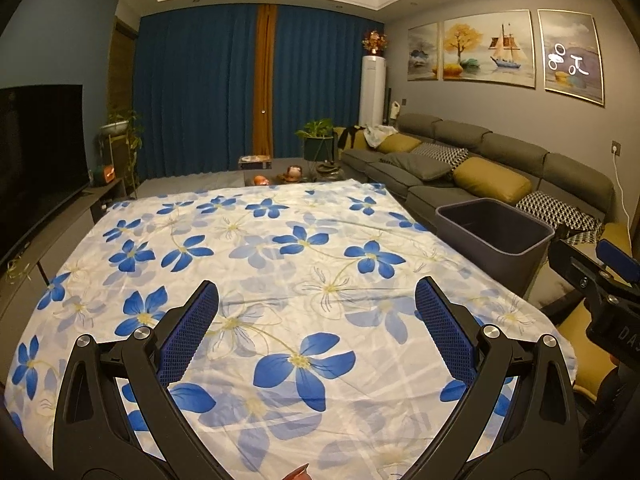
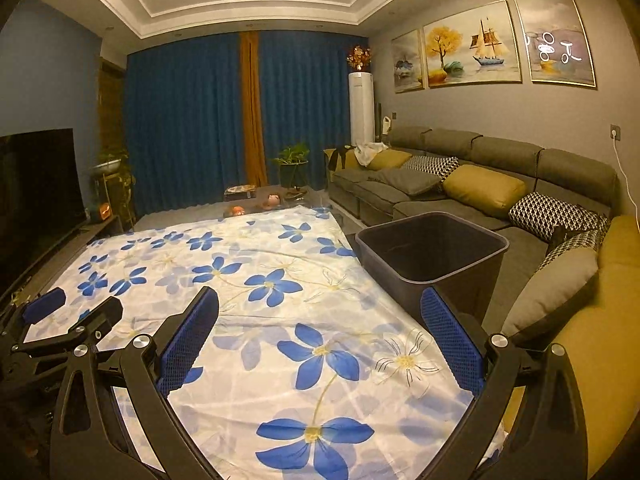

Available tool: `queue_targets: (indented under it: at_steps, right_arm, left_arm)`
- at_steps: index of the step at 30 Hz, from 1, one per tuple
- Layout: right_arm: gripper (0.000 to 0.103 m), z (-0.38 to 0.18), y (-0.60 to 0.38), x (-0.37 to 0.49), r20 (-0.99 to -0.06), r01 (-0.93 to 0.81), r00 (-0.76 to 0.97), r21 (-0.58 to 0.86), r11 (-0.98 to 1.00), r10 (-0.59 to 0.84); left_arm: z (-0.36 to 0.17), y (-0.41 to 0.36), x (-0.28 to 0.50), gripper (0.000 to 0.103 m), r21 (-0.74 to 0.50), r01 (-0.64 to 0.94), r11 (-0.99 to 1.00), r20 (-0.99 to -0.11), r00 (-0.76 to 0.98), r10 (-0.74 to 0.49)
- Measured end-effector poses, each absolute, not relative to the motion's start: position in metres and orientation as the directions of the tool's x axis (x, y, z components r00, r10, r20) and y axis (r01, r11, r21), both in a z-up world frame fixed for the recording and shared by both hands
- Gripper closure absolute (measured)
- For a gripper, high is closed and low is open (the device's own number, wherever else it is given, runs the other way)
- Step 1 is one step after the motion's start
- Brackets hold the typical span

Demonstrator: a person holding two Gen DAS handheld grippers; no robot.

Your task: Collect trash

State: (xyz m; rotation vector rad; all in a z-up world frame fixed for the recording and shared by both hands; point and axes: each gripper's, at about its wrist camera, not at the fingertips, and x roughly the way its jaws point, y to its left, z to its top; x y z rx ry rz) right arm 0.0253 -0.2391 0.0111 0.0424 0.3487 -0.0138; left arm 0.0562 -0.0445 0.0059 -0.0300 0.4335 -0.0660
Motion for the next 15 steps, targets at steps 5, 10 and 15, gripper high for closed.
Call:
queue_targets:
  at_steps: [5, 10, 15]
  right_arm:
    - [0.006, 0.0125, -0.2378, 0.0207, -0.33, 0.02, 0.944, 0.038, 0.999, -0.006]
    - [0.005, 0.0123, -0.2383, 0.0192, -0.328, 0.019, 0.945, 0.038, 0.999, -0.005]
    - [0.006, 0.0114, -0.2395, 0.0185, -0.33, 0.019, 0.944, 0.044, 0.999, -0.004]
  left_arm:
    - [0.0072, -0.0475, 0.0527, 0.006, -0.047, 0.069, 0.997, -0.413, 0.907, -0.082]
    - [0.008, -0.0498, 0.0521, 0.006, -0.052, 0.076, 0.996, -0.414, 0.906, -0.091]
    - [0.0083, -0.0518, 0.0518, 0.006, -0.054, 0.081, 0.995, -0.416, 0.904, -0.096]
